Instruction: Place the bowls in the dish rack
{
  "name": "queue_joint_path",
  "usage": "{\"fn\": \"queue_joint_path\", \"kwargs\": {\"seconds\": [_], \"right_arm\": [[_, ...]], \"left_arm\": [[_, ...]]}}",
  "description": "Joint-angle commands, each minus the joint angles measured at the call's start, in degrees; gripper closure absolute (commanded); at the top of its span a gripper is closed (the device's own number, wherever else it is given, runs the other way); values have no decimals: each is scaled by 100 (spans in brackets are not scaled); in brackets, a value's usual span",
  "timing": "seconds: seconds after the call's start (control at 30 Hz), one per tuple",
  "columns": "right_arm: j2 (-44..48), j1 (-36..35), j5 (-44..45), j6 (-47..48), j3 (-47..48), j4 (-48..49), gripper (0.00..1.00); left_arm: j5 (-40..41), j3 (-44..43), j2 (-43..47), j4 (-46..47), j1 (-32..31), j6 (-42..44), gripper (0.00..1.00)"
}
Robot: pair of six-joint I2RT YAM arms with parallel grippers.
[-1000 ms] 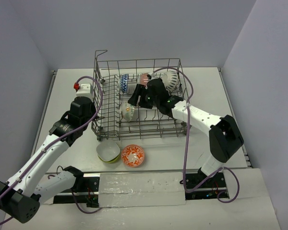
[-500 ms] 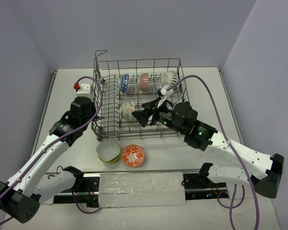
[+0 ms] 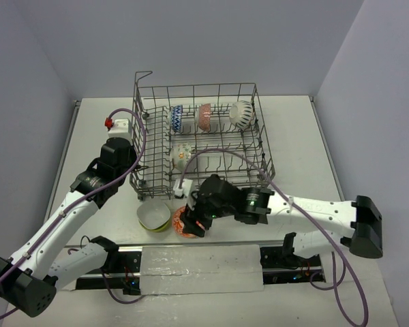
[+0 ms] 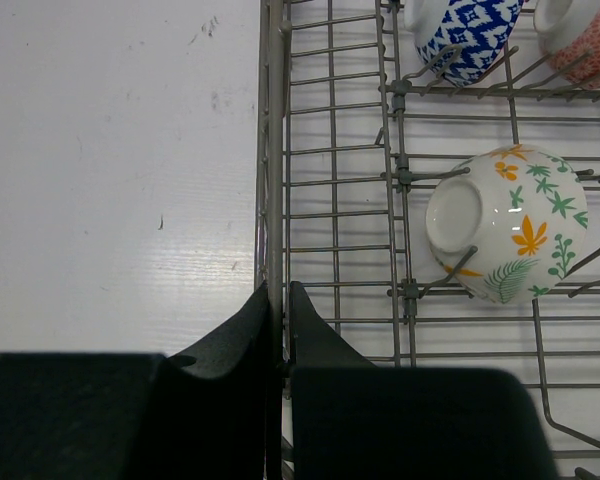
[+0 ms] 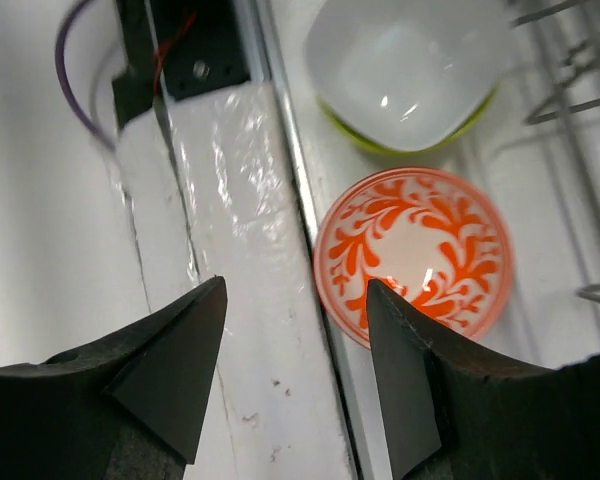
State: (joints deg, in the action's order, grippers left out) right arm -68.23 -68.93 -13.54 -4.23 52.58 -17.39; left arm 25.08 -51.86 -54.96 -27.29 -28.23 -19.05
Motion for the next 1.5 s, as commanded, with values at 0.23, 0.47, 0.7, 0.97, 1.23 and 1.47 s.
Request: {"fn": "queue_joint_path", "kwargs": {"seconds": [0.23, 0.47, 0.7, 0.97, 1.23, 1.47], "right_arm": [[-1517, -560, 766, 476, 455, -292, 35], [-2185, -552, 589, 449, 552, 95, 34], [-2704, -560, 519, 432, 789, -36, 49], [-2722, -560, 475, 125, 816, -1, 99], [-2160, -561, 247, -60, 780, -326, 100], [-1124, -552, -210, -323, 666, -626, 100]], "left_arm": [[269, 9, 91, 22, 54, 147, 100], [234, -17, 38, 4, 72, 156, 100], [155, 0, 91, 31, 72, 165, 100], [111, 0, 143, 31, 72, 173, 100], [76, 0, 152, 22, 72, 165, 100], [58, -18, 152, 13, 72, 165, 100]]}}
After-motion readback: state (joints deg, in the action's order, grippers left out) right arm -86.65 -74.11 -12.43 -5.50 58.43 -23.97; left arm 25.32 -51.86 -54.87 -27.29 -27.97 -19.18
